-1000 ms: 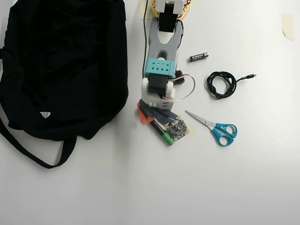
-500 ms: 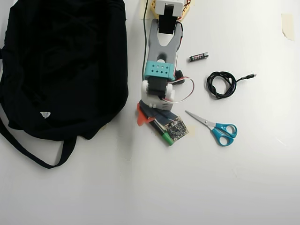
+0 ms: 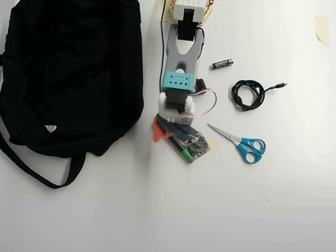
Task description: Put the green marker into the black bag
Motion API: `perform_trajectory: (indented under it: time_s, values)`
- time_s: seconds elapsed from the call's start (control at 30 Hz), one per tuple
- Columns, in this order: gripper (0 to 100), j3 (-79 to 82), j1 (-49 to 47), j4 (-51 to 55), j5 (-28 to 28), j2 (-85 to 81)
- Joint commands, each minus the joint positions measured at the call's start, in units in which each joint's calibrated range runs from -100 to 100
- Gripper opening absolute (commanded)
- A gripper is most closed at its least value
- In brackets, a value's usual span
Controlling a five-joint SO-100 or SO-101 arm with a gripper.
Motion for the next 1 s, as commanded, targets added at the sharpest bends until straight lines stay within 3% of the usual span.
perform_trajectory:
  time_s: [0.0, 0.97]
  values:
    - [29, -2.23, -0.51, 0.47, 0.22, -0.56]
    - [29, -2.23, -1.04, 1.76, 0.27, 1.68]
